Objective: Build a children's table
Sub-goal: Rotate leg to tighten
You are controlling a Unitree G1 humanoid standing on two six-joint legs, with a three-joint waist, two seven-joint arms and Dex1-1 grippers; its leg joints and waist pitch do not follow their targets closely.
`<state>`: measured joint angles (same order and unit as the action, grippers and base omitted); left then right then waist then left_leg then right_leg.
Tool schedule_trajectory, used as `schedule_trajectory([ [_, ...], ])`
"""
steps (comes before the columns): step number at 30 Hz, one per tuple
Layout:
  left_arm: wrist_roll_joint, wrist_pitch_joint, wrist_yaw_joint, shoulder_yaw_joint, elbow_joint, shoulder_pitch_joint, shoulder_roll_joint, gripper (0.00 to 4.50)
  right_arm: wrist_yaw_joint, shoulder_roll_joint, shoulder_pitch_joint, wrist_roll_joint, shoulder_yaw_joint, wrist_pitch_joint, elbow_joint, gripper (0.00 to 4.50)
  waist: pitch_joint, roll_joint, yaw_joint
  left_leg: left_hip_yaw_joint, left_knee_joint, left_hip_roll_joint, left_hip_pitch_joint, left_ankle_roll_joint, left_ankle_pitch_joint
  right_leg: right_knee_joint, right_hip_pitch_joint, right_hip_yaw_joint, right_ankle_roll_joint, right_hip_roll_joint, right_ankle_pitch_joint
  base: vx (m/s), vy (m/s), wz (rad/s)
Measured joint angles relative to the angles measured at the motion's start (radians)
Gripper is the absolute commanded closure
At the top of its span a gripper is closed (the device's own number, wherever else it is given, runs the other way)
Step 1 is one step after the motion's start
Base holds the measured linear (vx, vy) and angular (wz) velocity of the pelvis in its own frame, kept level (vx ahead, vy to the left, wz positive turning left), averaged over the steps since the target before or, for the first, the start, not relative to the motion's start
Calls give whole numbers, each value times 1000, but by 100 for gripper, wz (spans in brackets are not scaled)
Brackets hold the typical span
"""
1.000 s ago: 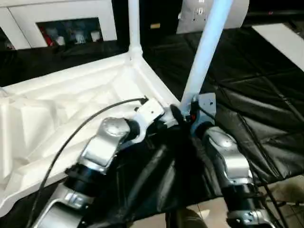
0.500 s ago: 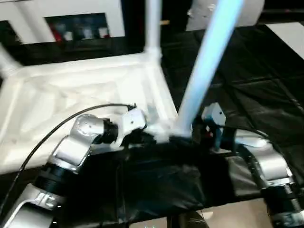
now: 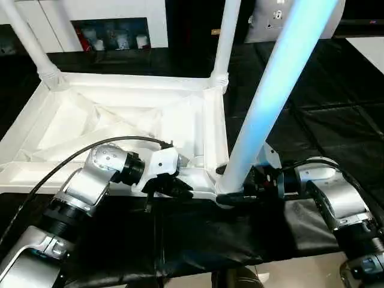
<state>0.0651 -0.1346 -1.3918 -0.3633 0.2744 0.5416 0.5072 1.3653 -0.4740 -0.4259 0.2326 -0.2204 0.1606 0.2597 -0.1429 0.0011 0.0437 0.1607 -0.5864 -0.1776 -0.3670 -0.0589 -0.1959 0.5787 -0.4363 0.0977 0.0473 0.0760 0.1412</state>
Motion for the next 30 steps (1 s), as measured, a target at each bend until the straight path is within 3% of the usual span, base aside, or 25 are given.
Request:
schedule_trajectory([
  [6,3,16,-4,-4,15,6,0,450,14,0,-10,1,-4,-9,19,172,0,0,3,0,0,-1,0,0,0,0,0,0,0,0,0,0,0,0],
  [15,5,23,-21,-4,15,5,3,450,31,-3,1,11,-10,21,-1,176,0,0,15,0,-1,-1,0,0,0,1,0,1,0,0,0,0,0,0],
  [20,3,-87,64,21,-19,-14,-25,450,-123,63,74,39,55,139,-76,176,2,-1,15,2,-1,-2,1,-1,1,1,4,0,-1,0,0,0,0,0],
  [22,-9,-143,129,48,-20,-19,-52,450,-239,111,80,22,84,162,-81,176,3,-2,9,3,0,-2,3,-6,2,-1,7,0,-6,0,2,0,0,0],
  [25,-62,-250,306,104,-11,-16,-149,450,-556,277,68,-46,175,197,-56,177,3,-3,-21,4,-2,-2,12,-12,2,-5,14,1,-7,0,3,-55,12,-8],
  [27,-81,-314,422,117,-3,0,-220,450,-750,355,33,-91,213,229,-32,177,3,-1,-40,3,-1,-2,18,-12,2,-16,21,6,-9,1,4,0,0,0],
  [30,-91,-374,528,120,4,18,-288,450,-926,421,-5,-121,250,264,-13,178,1,2,-51,-6,2,-2,15,-11,2,-43,28,21,-10,2,5,0,0,0],
])
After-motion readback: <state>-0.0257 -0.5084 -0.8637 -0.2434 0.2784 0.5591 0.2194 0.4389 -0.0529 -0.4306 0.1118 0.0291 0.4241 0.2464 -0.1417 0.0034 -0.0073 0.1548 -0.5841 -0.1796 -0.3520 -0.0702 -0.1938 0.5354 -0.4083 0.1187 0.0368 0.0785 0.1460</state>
